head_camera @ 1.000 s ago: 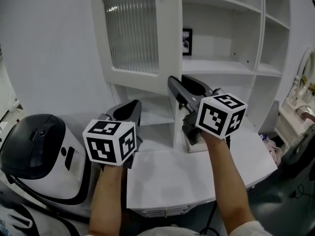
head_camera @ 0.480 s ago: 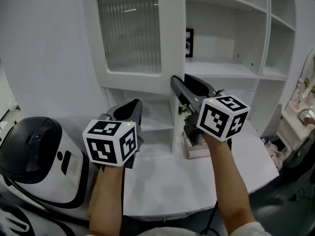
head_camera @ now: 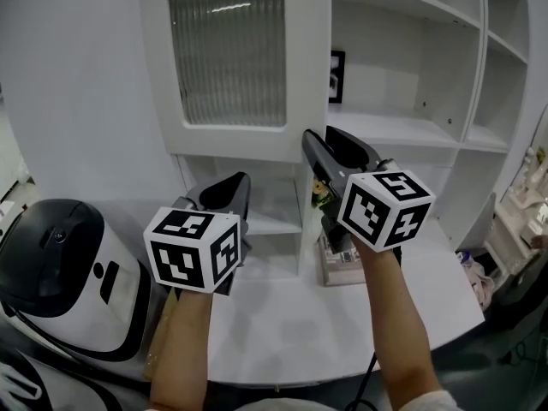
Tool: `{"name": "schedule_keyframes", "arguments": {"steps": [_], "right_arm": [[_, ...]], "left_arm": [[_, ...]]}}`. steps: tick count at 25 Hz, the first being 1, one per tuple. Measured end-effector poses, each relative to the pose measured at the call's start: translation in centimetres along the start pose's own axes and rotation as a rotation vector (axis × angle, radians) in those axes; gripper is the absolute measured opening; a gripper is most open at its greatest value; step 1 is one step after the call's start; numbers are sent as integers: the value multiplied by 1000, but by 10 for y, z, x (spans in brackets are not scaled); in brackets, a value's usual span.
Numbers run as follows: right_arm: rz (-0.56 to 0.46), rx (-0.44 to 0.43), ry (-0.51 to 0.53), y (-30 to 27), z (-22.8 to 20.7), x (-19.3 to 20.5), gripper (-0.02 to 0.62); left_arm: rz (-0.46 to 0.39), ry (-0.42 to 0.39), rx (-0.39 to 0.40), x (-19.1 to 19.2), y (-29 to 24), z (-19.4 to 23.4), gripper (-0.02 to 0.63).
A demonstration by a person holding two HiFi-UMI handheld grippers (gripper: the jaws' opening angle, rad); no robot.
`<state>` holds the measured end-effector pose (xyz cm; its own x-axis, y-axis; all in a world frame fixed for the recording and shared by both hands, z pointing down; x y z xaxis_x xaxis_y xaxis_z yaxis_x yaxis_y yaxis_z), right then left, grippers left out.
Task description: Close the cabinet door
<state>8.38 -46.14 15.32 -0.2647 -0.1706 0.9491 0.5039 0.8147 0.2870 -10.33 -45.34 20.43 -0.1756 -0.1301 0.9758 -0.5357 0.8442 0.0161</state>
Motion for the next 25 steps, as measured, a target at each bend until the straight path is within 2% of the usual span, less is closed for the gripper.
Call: {"name": "schedule_keyframes", "arguments": {"steps": [11, 25], "right_arm": [[6, 28, 31, -19, -23, 1, 161], [30, 29, 8, -41, -43, 4, 170]], "left_arm": [[10, 14, -26, 9, -27, 0, -2], [-11, 27, -38, 6, -45, -1, -3]]}}
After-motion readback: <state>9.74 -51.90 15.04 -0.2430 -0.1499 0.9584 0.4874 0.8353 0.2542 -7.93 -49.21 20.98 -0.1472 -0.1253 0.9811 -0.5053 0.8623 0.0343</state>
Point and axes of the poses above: the fingertips, and each gripper's own axes: y backward along the fingers, z to its left, x out of its underside, the point moved 7 cm from there along y, backward along the fingers, and after that the axes turned 9 degrees about -y, right-handed, at the moved point
